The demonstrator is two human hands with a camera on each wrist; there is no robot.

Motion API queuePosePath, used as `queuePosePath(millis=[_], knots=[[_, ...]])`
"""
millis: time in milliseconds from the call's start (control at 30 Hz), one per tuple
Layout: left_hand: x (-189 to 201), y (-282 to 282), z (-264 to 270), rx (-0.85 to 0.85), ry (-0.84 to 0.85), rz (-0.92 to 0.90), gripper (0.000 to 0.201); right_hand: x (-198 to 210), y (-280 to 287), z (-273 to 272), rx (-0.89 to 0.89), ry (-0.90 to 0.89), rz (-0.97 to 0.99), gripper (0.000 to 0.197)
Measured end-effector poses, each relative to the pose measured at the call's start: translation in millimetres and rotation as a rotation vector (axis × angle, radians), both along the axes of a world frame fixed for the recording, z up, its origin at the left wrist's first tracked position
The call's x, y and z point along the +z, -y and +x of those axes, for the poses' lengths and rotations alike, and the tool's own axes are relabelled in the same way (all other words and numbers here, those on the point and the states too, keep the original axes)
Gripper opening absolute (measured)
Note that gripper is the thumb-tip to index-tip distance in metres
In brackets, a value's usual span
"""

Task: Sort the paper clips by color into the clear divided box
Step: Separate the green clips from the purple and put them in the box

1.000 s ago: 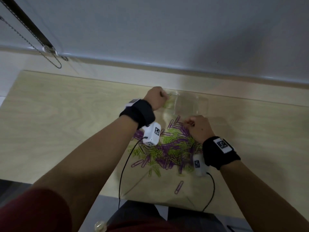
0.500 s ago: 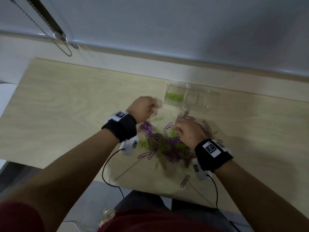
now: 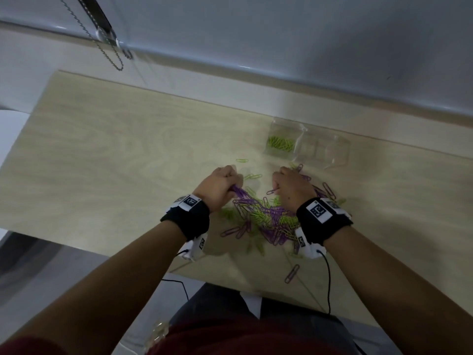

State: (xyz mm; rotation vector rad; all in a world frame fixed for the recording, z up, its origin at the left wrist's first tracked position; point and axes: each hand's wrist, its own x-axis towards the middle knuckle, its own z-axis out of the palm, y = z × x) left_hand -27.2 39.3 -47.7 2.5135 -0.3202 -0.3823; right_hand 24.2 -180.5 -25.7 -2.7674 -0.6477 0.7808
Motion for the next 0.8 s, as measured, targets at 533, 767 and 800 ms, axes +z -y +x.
queuePosePath(millis=[533,767,800], knots=[[15,-33,19,0.628,-0.087,-0.33,0.017,1,-6,-24,-0.107,0.074,0.239,0.017],[13,-30,2,0.398,0.061,0.076,0.031,-8,-40,-26,-0.13,0.092,0.191,0.018],[14,-24,-3,0.356,0.063,0.082,0.03,-9,-44,-25,-0.122,0.083,0.173,0.017]])
